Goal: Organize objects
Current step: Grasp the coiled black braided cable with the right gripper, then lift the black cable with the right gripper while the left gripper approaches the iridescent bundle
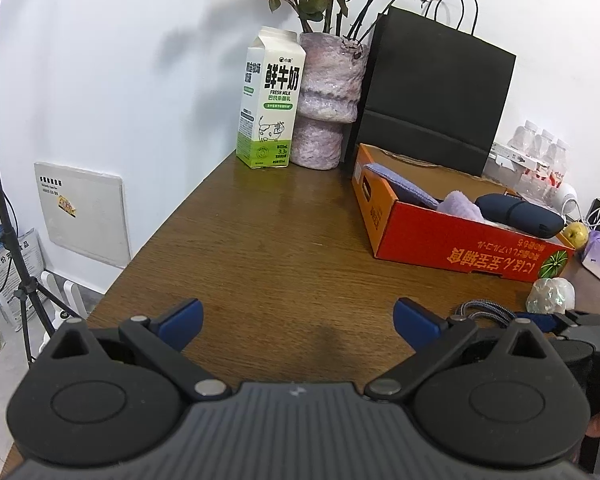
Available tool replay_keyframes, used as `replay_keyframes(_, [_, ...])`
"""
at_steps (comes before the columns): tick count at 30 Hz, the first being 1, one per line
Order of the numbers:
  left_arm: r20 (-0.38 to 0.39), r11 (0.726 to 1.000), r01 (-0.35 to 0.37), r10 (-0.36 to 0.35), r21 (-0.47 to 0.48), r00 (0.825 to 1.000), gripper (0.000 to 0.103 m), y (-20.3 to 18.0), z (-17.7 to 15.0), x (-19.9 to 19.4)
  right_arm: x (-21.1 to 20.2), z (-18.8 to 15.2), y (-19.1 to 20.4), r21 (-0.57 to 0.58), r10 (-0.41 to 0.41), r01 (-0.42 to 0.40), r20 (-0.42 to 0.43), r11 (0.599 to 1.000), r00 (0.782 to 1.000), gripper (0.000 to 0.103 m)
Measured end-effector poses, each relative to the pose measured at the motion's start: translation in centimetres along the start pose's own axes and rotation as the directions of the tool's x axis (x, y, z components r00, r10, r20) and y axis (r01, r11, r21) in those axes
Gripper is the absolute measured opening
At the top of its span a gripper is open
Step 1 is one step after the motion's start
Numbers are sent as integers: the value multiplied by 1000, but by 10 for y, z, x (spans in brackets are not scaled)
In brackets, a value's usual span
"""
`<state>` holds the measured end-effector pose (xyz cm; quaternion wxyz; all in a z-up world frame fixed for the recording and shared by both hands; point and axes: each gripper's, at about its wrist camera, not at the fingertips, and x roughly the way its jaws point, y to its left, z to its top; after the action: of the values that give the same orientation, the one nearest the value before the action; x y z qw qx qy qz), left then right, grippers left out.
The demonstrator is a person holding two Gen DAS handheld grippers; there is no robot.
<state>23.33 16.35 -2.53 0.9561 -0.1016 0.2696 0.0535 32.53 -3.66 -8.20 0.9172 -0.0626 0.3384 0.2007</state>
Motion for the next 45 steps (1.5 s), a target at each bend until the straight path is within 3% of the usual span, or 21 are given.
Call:
replay_keyframes(6, [-15,1000,-4,4,6,1000,103,-2,-3,4,3,2,1,-9,12,-12,1,1000,1000,103])
replay_keyframes(9, [-19,1000,-4,4,6,1000,103,-2,-4,4,1,2,0,-4,7,-7,14,1000,1000,95])
replay_keyframes(14, [-15,1000,3,-3,3,1000,103,-2,-4,3,-5,-1,0,7,20,-21,30,1000,999,93])
replay_keyframes(24, [-16,1000,3,-3,-2,1000,103,-1,-5,3,-34,-7,9,-18,-49,53,193,998,980,92])
replay_keyframes(34, [-15,1000,9,-9,-3,1000,103,-5,-8,4,-53,-14,0,-6,-61,64,245,998,968,92])
replay_keyframes(45, [-40,1000,26,-26,9,999,103,-35,-20,5,-76,-20,-16,6,-76,78,302,997,950,92])
